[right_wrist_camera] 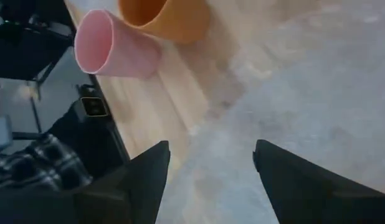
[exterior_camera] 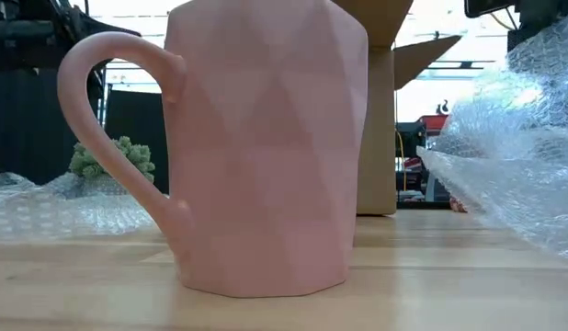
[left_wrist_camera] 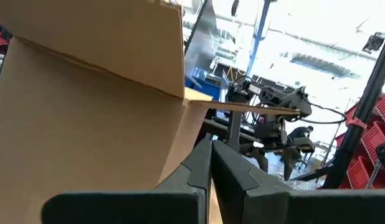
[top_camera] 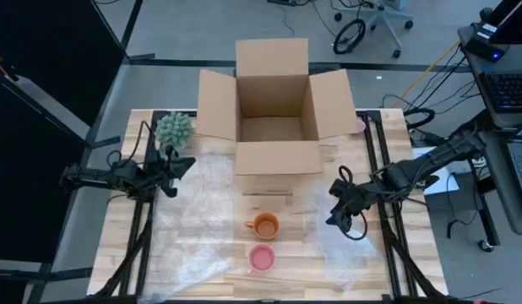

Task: Wrap mug
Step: Wrap the yellow mug with bubble wrap

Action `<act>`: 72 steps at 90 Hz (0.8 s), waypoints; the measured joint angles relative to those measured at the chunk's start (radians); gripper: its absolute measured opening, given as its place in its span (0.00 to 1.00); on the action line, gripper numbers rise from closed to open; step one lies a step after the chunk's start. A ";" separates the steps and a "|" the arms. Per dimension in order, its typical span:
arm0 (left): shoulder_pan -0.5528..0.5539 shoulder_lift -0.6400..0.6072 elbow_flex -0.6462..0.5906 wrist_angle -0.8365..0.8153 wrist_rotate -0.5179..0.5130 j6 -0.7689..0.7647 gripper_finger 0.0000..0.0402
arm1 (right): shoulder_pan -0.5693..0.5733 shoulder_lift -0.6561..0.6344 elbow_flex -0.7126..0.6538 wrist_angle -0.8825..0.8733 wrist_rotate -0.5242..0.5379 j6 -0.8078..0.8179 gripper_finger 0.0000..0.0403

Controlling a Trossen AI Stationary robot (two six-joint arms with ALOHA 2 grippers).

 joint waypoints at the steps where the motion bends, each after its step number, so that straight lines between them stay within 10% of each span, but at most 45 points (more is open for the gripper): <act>1: 0.000 0.000 0.000 0.000 -0.001 0.000 0.00 | -0.001 0.000 0.000 0.003 -0.008 0.001 0.56; 30: 0.000 0.000 0.000 -0.022 -0.022 0.001 0.00 | -0.001 0.120 0.000 -0.061 0.081 0.041 0.53; 57: 0.000 0.000 0.000 0.006 -0.022 -0.010 0.00 | 0.000 0.230 0.038 -0.124 -0.007 -0.031 0.06; 72: 0.000 0.000 0.000 0.022 -0.001 -0.011 0.00 | 0.003 0.214 0.241 -0.378 0.046 -0.040 0.02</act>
